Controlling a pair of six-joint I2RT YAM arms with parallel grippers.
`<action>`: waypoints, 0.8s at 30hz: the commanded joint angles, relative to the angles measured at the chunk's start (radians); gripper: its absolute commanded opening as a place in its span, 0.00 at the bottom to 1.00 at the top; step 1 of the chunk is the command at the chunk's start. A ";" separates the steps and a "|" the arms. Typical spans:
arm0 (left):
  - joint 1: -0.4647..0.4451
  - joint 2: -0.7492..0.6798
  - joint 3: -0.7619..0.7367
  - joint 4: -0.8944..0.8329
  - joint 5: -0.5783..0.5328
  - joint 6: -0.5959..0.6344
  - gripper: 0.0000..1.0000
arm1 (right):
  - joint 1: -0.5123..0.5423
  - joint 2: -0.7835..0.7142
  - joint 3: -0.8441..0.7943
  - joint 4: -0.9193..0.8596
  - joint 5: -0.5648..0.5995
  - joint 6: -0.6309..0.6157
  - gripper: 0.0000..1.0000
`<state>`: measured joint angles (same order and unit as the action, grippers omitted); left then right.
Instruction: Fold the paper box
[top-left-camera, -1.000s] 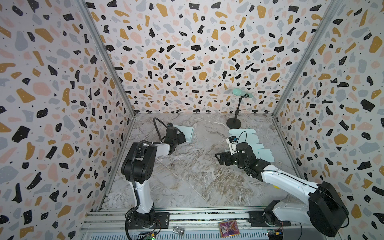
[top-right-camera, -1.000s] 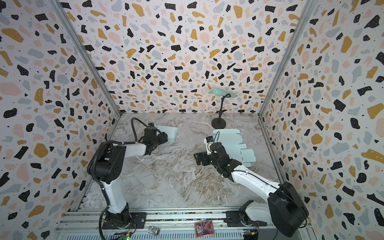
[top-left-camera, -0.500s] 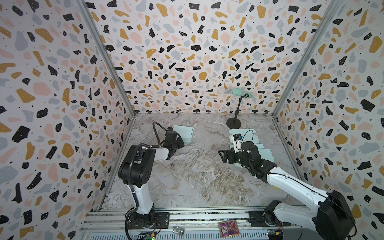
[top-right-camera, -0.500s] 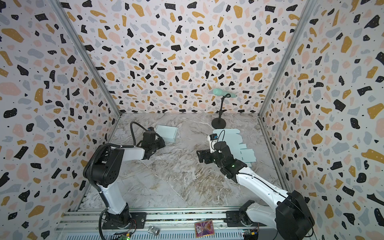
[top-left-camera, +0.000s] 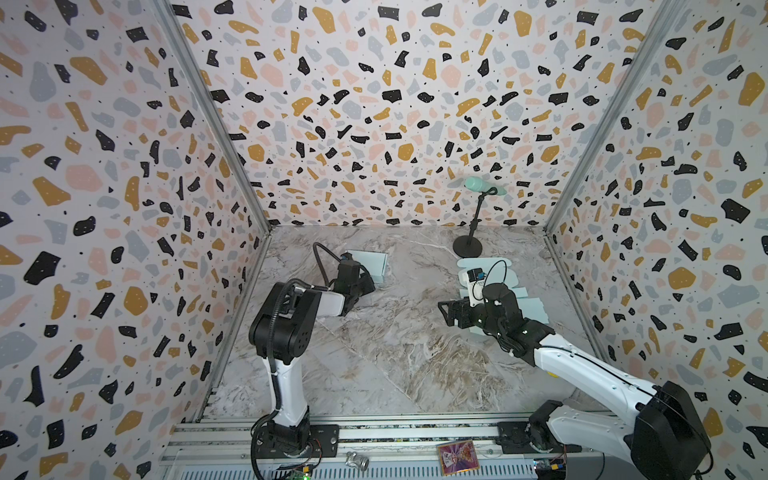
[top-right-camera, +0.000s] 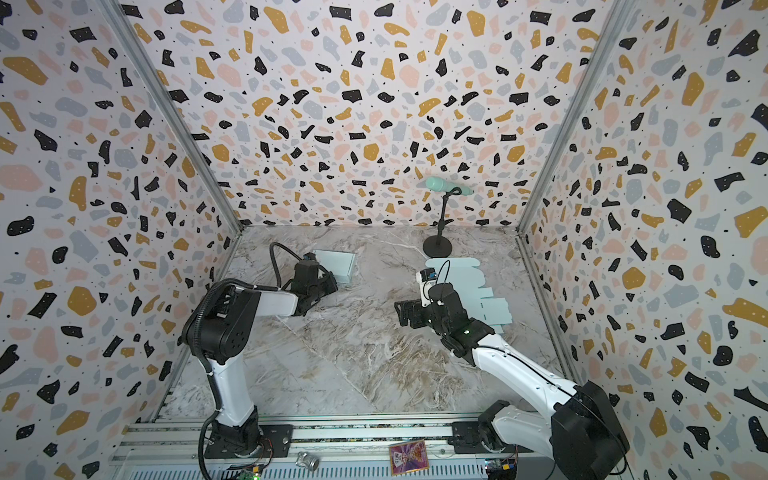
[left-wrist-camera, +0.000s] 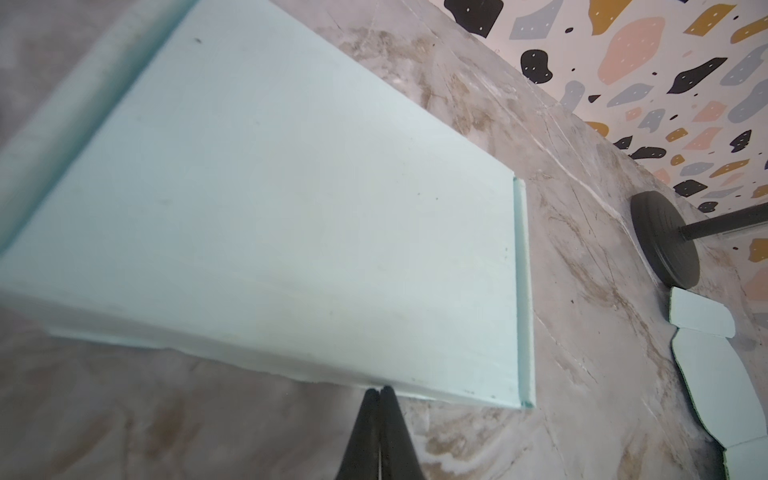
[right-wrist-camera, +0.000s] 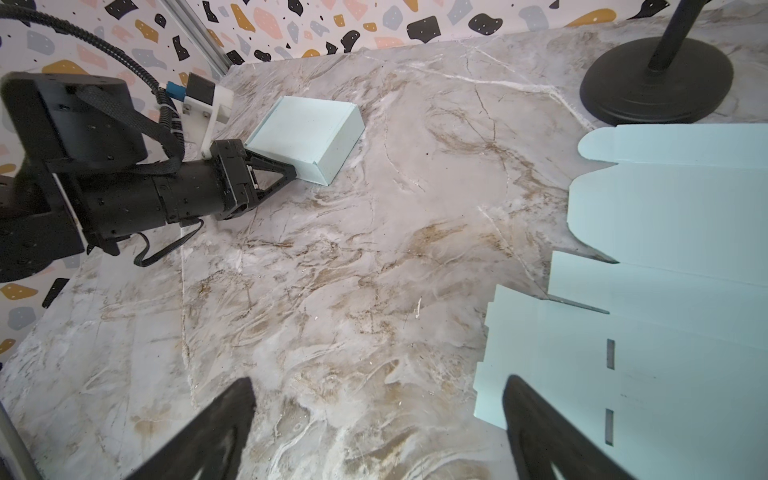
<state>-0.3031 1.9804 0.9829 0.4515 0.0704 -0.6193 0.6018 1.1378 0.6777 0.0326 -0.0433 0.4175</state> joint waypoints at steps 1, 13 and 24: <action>-0.015 0.020 0.049 0.050 0.008 -0.017 0.08 | -0.007 -0.009 0.000 -0.001 0.004 -0.009 0.94; -0.017 -0.006 0.019 0.049 -0.005 -0.018 0.11 | -0.016 -0.009 0.001 -0.002 -0.004 -0.011 0.94; -0.012 -0.395 -0.243 -0.091 -0.018 0.041 0.31 | -0.043 0.059 0.081 -0.167 0.062 -0.057 0.97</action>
<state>-0.3161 1.7058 0.7914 0.3920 0.0608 -0.6067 0.5789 1.1618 0.6964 -0.0360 -0.0265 0.3969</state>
